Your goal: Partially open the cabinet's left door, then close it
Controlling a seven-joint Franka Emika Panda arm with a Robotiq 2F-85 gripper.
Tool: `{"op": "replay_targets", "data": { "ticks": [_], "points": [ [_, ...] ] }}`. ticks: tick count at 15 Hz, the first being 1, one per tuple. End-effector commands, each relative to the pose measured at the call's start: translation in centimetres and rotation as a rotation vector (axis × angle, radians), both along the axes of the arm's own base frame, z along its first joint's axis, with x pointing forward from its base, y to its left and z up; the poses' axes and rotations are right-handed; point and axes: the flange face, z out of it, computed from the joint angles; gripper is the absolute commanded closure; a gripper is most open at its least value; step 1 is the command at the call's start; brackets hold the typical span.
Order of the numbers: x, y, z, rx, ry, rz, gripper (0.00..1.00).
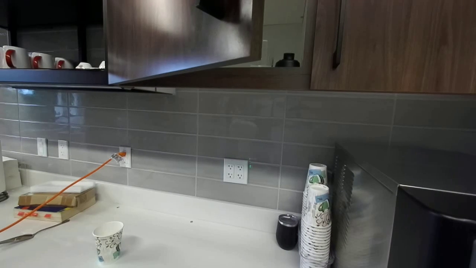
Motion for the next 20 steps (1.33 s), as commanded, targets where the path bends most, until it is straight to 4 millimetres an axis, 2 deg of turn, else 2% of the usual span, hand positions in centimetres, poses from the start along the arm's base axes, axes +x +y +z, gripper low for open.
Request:
{"op": "replay_targets", "data": {
  "ticks": [1, 7, 20],
  "points": [
    [-0.7, -2.6, -2.0, 0.03, 0.003, -0.065, 0.0],
    [2.0, -4.7, -1.2, 0.033, -0.082, -0.05, 0.0],
    [12.9, -6.5, 1.0, 0.087, -0.157, 0.092, 0.0]
  ]
}}
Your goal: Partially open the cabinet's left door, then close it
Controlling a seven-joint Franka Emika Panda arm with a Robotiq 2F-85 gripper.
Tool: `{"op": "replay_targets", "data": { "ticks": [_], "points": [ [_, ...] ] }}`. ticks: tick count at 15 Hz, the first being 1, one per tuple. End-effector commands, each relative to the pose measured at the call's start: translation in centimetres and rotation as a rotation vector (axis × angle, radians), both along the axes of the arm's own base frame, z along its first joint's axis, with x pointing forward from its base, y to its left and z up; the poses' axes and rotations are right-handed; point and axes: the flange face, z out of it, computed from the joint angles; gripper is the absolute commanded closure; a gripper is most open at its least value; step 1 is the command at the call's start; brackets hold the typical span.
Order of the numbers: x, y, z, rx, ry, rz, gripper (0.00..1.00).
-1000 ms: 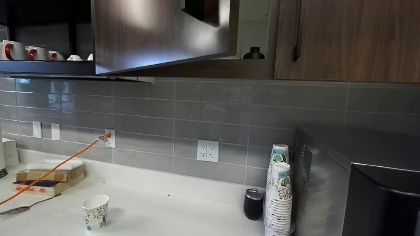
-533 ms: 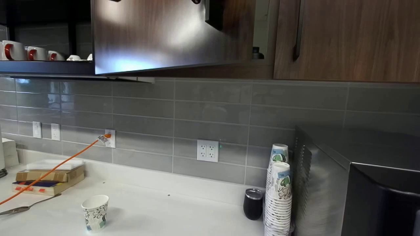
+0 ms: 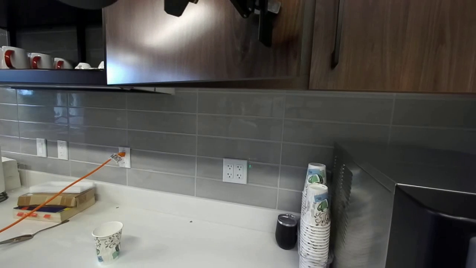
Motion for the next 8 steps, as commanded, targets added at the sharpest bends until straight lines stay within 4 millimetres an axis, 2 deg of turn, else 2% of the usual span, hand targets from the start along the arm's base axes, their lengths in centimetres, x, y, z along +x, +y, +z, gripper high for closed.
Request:
{"op": "replay_targets", "data": {
  "ticks": [1, 8],
  "points": [
    [3.5, -0.7, 1.7, 0.019, -0.059, 0.041, 0.0],
    [10.0, 1.2, 2.6, 0.027, -0.091, 0.153, 0.0]
  ]
}}
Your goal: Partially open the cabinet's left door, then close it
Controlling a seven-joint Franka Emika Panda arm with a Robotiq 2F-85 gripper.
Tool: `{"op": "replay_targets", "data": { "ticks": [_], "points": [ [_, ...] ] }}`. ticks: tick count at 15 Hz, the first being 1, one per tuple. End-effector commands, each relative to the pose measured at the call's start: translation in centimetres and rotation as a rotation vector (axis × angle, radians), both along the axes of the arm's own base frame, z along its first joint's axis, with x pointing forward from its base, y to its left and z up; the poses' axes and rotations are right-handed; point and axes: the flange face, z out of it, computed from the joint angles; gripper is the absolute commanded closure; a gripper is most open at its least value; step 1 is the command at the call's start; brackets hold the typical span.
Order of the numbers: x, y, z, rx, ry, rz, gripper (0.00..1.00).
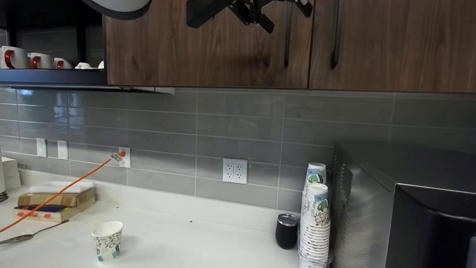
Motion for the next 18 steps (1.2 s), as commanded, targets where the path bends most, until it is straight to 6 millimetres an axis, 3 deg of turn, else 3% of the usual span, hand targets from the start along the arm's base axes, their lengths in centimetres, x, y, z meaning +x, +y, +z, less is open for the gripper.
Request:
{"op": "replay_targets", "data": {
  "ticks": [1, 5, 11, 18],
  "points": [
    [3.0, 0.5, 1.3, 0.01, -0.034, 0.046, 0.0],
    [2.3, 0.9, 1.5, 0.062, 0.004, 0.051, 0.0],
    [-1.0, 1.2, 1.3, 0.117, 0.06, 0.111, 0.0],
    [-1.7, 4.1, 0.4, 0.148, 0.176, 0.21, 0.0]
  ]
}}
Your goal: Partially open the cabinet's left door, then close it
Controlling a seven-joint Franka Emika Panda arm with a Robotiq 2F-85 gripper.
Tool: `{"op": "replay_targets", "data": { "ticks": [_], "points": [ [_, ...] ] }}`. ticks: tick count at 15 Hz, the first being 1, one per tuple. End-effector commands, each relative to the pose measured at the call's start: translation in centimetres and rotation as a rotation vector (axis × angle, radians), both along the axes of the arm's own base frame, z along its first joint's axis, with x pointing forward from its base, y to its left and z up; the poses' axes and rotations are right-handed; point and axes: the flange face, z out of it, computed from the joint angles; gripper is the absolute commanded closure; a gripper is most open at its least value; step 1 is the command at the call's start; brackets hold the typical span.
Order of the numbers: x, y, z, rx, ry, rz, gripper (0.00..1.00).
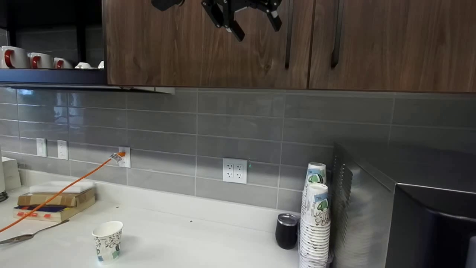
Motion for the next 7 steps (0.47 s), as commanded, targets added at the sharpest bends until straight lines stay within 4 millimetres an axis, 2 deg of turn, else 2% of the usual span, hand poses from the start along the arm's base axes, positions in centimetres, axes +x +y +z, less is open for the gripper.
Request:
{"op": "replay_targets", "data": {
  "ticks": [1, 2, 7],
  "points": [
    [-0.85, 1.53, -0.2, 0.009, 0.013, 0.04, 0.0],
    [-0.11, 0.66, -0.11, 0.005, 0.011, 0.018, 0.0],
    [-0.39, 1.1, -0.1, 0.006, 0.012, 0.024, 0.0]
  ]
}}
